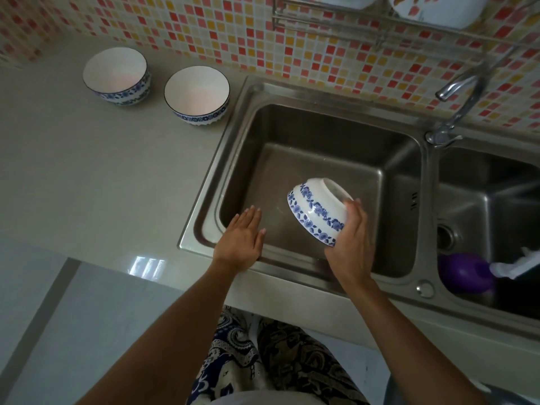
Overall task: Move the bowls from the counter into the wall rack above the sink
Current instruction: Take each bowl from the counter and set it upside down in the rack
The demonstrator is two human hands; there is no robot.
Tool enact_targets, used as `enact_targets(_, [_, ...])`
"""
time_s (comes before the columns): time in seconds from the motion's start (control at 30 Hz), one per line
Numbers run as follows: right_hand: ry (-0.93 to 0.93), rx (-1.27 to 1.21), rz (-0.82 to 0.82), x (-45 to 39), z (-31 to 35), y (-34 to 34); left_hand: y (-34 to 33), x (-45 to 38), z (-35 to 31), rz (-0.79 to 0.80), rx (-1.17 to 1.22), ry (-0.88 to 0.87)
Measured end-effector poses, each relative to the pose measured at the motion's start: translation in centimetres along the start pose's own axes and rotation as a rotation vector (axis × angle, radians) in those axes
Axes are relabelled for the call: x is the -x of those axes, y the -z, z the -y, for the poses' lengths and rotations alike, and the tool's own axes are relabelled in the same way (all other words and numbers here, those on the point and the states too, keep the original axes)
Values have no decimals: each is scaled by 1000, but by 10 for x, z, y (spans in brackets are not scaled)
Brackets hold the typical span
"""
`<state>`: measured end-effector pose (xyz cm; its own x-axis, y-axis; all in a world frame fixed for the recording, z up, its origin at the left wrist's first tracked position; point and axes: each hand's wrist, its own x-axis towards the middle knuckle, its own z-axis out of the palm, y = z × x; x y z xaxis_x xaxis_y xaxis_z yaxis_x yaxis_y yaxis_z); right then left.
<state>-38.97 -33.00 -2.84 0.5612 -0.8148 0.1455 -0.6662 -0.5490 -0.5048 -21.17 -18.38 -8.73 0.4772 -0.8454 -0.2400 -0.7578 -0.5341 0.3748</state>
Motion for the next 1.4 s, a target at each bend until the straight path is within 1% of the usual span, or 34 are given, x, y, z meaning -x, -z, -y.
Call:
enact_targets(0.1, [-42,-10,6,-1,2,-1,-1,-1,1,5,8,5])
enact_targets(0.3, [-327,-132,8,-6,11,2,4,3,-2,49,57,-1])
enact_targets(0.4, [-482,-271,-45,-11,18,7,8,4,-4,51,95,-17])
enact_targets(0.47, [-661,-457,-74,-17,23,14,9,4,-4,58,105,-35])
enact_targets(0.5, [-770,-623,-74,-21,25,20,11,4,-5,61,107,-44])
enact_targets(0.57, [-988,-1030,-52,-29,29,38,18,1,-9,47,105,-64])
enact_targets(0.6, [-1066,-1207,-29,-33,30,48,25,-2,-14,31,108,-75])
enact_targets(0.63, [-1108,-1328,2,-36,31,58,35,-7,-20,4,116,-92])
enact_targets(0.7, [-1101,-1459,60,-37,35,76,62,-22,-33,-87,140,-145])
enact_targets(0.8, [-1035,-1557,92,-37,41,101,115,-56,-57,-276,142,-256])
enact_targets(0.9, [-934,-1627,100,-41,51,128,175,-87,-87,-466,102,-362])
enact_targets(1.0, [-817,-1697,74,-49,63,156,226,-109,-117,-572,64,-505])
enact_targets(1.1, [-742,-1717,45,-59,69,177,258,-130,-138,-564,-53,-563])
enact_targets(1.23, [-678,-1751,-3,-73,73,194,267,-152,-146,-499,-269,-493])
enact_targets(1.4, [-598,-1776,-37,-92,81,216,263,-155,-151,-521,-279,-441])
